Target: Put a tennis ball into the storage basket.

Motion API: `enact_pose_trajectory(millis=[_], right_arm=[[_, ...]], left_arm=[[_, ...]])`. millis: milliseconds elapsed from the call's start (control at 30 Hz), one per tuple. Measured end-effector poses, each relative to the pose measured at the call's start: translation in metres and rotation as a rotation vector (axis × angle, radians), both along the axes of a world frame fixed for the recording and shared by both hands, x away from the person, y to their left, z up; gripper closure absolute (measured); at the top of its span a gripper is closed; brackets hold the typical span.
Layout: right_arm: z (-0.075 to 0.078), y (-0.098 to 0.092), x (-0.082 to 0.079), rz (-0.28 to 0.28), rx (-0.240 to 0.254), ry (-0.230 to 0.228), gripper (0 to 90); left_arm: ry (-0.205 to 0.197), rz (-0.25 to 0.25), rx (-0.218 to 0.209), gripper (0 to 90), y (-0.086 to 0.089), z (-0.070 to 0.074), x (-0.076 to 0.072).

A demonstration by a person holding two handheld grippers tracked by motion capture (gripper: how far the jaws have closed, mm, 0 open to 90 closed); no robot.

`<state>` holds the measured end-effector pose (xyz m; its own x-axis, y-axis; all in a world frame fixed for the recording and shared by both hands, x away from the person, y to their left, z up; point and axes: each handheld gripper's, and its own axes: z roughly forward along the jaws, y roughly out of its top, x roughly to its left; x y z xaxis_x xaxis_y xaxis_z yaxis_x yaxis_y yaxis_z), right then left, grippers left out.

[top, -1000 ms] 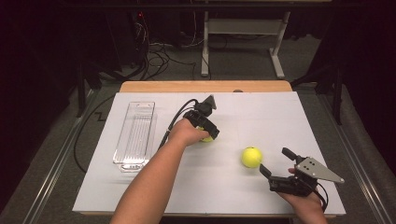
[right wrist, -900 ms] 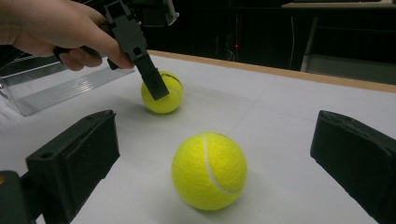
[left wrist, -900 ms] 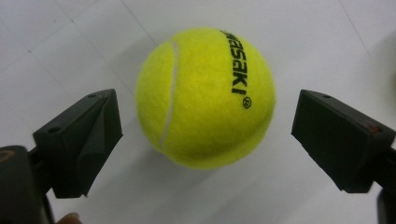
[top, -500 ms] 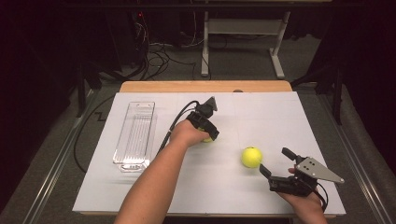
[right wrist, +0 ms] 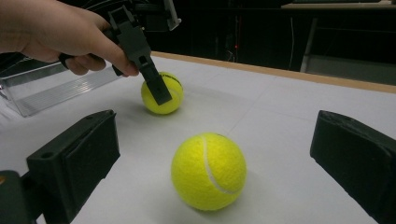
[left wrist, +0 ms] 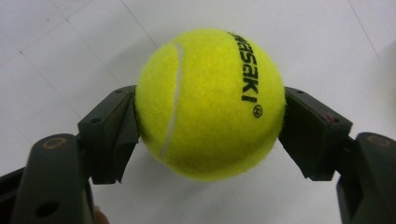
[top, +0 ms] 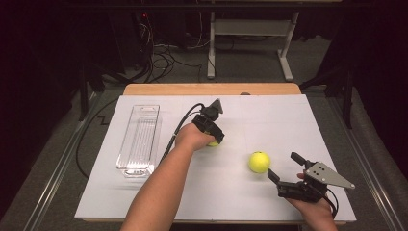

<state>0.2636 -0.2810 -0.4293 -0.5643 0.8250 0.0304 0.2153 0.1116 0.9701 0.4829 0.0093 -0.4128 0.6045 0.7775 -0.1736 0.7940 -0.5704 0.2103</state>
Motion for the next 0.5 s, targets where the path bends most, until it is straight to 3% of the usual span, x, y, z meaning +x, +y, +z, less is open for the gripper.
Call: enact_pose_trajectory(millis=[500], right_arm=[[0.0003,0.0,0.0001,-0.001,-0.003,-0.004,1.7]], left_arm=[[-0.006,0.004,0.014,27.3,-0.0021,0.0021,-0.0026]])
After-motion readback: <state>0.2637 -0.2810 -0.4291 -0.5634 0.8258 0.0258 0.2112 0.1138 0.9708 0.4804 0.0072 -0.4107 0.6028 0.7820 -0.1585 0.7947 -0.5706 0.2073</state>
